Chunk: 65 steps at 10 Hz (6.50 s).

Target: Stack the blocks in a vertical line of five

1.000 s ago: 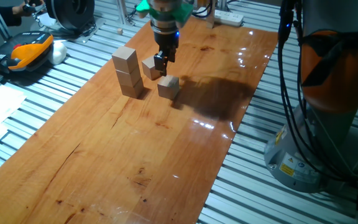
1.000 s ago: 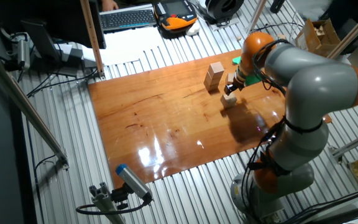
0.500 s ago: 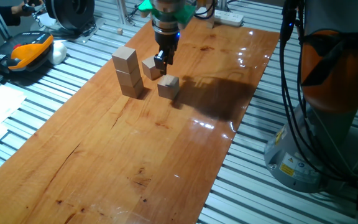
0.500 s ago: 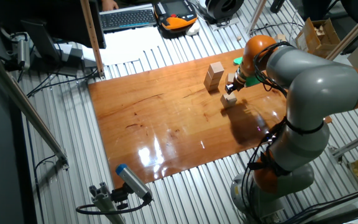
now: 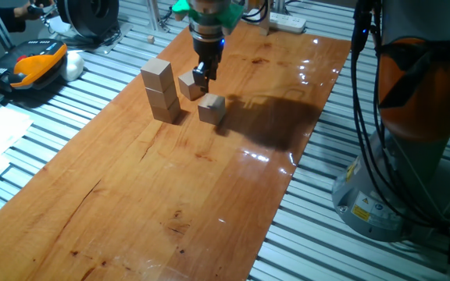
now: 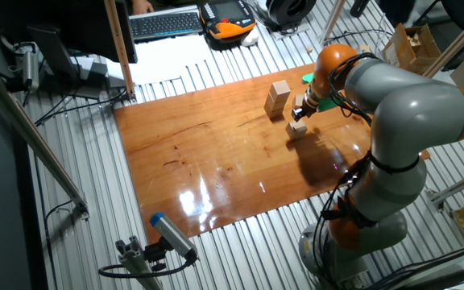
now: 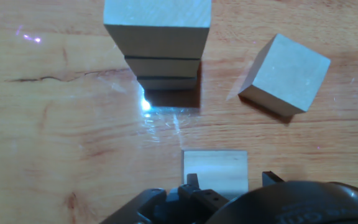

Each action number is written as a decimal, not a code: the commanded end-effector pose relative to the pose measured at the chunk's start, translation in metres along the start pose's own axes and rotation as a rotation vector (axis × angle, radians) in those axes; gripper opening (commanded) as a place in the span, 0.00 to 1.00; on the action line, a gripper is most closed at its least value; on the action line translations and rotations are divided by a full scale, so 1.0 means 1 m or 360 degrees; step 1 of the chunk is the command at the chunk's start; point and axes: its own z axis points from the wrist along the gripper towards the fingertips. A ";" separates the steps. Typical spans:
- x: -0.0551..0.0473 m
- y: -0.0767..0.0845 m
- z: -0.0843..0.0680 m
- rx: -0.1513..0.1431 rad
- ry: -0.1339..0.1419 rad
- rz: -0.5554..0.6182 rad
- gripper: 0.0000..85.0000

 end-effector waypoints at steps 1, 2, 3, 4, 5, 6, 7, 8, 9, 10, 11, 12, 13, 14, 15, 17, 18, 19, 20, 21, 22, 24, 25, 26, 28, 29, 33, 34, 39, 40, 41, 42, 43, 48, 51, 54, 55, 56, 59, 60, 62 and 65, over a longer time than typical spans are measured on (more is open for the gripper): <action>-0.001 -0.002 -0.002 -0.0010 0.0004 -0.0022 0.60; -0.001 -0.005 -0.003 -0.0028 0.0015 -0.0054 0.60; -0.001 -0.004 -0.002 -0.0025 0.0011 -0.0075 0.60; -0.002 -0.004 0.000 -0.0022 0.0002 -0.0090 0.60; -0.003 -0.002 0.002 -0.0004 0.0004 -0.0102 0.60; -0.004 -0.001 0.004 -0.0001 -0.0005 -0.0092 0.60; -0.006 -0.001 0.003 0.0015 -0.0013 -0.0079 0.60; -0.007 -0.002 0.003 0.0032 -0.0018 -0.0079 0.60; -0.007 -0.004 0.002 0.0023 -0.0020 -0.0074 0.60; -0.007 -0.003 0.002 0.0024 -0.0027 -0.0059 0.60; -0.006 -0.002 0.004 0.0030 -0.0039 -0.0046 0.60; -0.006 -0.002 0.004 0.0026 -0.0035 -0.0047 0.60; -0.006 -0.002 0.004 0.0023 -0.0035 -0.0044 0.60; -0.006 -0.002 0.004 0.0019 -0.0038 -0.0042 0.60; -0.006 -0.002 0.004 0.0010 -0.0033 -0.0013 0.60; -0.006 -0.002 0.004 -0.0043 0.0056 0.0018 0.60; -0.006 -0.002 0.004 -0.0016 0.0127 0.0030 0.60; -0.006 -0.002 0.004 -0.0013 0.0188 0.0052 0.60; -0.006 -0.002 0.004 0.0011 0.0236 0.0064 0.60; -0.006 -0.002 0.004 0.0044 0.0277 0.0057 0.60; -0.006 -0.002 0.004 0.0077 0.0304 0.0003 0.60; -0.006 -0.002 0.004 0.0031 0.0289 -0.0046 0.60; -0.006 -0.002 0.004 -0.0007 0.0251 -0.0070 0.60; -0.006 -0.002 0.004 -0.0019 0.0206 -0.0092 0.60; -0.006 -0.002 0.004 -0.0010 0.0150 -0.0086 0.60; -0.006 -0.002 0.004 -0.0005 0.0145 -0.0081 0.60; -0.006 -0.002 0.004 0.0030 0.0160 -0.0022 0.60; -0.006 -0.002 0.005 0.0033 0.0161 -0.0008 0.60; -0.002 -0.001 0.025 0.0006 0.0055 0.0049 0.80; 0.001 -0.001 0.033 0.0006 0.0031 0.0048 0.80; 0.002 -0.004 0.040 0.0004 0.0011 0.0044 0.80; 0.004 -0.006 0.047 0.0004 -0.0006 0.0042 0.80; 0.004 -0.007 0.051 0.0004 -0.0010 0.0042 0.80; 0.004 -0.005 0.068 0.0011 -0.0018 0.0064 0.80; 0.006 0.003 0.075 0.0020 -0.0023 0.0115 0.80; 0.009 0.002 0.056 0.0033 -0.0017 0.0127 0.80; 0.011 -0.002 0.049 0.0045 -0.0019 0.0125 0.80; 0.011 -0.010 0.039 0.0066 -0.0022 0.0111 0.80; 0.011 -0.007 0.042 0.0057 -0.0035 0.0116 0.80; 0.012 -0.003 0.046 0.0051 -0.0045 0.0124 0.80; 0.014 0.002 0.049 0.0050 -0.0055 0.0139 0.80; 0.014 0.001 0.051 0.0055 -0.0060 0.0137 0.80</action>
